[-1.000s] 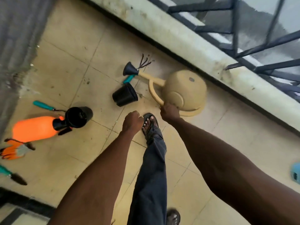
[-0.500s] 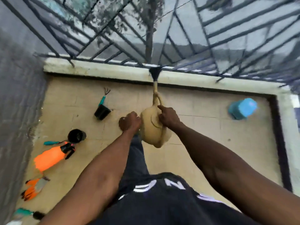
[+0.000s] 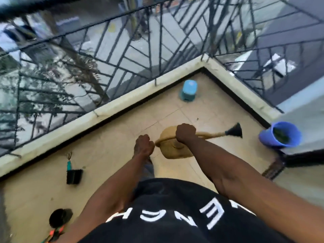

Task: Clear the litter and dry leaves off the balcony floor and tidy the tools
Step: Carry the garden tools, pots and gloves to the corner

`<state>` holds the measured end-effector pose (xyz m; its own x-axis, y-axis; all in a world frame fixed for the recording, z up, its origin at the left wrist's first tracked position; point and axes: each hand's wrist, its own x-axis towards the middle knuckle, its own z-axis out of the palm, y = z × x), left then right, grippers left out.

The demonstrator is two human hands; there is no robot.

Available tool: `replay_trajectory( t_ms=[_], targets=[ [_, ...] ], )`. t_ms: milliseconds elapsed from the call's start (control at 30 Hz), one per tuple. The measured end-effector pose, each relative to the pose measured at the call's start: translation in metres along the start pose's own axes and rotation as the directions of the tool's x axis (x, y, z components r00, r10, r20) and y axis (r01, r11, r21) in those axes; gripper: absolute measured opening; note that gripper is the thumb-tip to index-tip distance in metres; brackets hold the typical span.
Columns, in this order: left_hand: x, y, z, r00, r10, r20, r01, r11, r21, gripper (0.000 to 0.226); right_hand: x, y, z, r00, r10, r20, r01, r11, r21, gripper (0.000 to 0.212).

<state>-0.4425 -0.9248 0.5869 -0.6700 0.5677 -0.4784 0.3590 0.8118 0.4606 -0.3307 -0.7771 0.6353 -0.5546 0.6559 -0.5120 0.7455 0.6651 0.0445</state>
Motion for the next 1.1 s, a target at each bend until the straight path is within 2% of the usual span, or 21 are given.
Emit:
replay_trajectory(
  t_ms=[100,267,433,633,767,900,1100],
  targets=[
    [0.010,0.031,0.016,0.993,0.085,0.079,-0.093,0.990,0.105,0.034,0.004,0.051,0.009,0.995,0.095,0.001,-0.095,0.995,0.039,0.026],
    [0.063,0.108,0.047,0.952,0.181,0.246,-0.243,0.937,0.250,0.030,0.020,0.142,0.022,0.947,0.299,0.114,-0.320,0.907,0.274,0.024],
    [0.139,0.214,0.082,0.865,0.285,0.413,-0.426,0.851,0.306,0.027,0.055,0.222,0.016,0.815,0.545,0.196,-0.562,0.664,0.493,0.027],
    [0.212,0.349,0.109,0.733,0.429,0.528,-0.645,0.684,0.340,0.027,0.107,0.319,-0.025,0.636,0.749,0.185,-0.649,0.389,0.654,0.037],
    [0.244,0.433,0.136,0.691,0.463,0.555,-0.690,0.651,0.316,0.026,0.135,0.395,-0.049,0.573,0.797,0.190,-0.671,0.324,0.667,0.037],
    [0.268,0.516,0.189,0.641,0.468,0.609,-0.733,0.609,0.304,0.028,0.171,0.484,-0.043,0.529,0.816,0.235,-0.688,0.249,0.681,0.034],
    [0.304,0.625,0.294,0.652,0.398,0.645,-0.714,0.608,0.347,0.034,0.254,0.638,0.006,0.520,0.749,0.410,-0.692,0.089,0.717,0.033]
  ],
)
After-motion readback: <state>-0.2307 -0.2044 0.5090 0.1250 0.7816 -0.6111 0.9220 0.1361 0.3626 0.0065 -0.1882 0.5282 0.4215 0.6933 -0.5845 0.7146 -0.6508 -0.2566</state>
